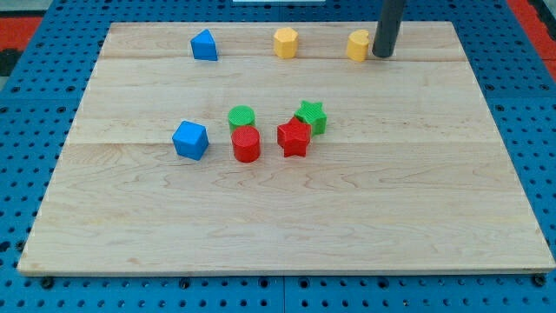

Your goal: Move your arm towards the green star

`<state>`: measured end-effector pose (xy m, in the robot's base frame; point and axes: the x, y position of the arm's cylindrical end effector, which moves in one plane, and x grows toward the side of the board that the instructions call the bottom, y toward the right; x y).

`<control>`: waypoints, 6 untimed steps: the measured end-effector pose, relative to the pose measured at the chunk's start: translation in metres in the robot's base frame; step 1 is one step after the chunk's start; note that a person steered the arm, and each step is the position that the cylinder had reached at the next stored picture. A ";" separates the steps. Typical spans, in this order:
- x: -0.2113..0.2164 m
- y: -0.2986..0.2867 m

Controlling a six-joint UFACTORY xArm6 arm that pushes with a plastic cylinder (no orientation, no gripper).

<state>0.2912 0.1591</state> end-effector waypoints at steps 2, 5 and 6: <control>0.106 -0.006; 0.108 -0.025; 0.108 -0.038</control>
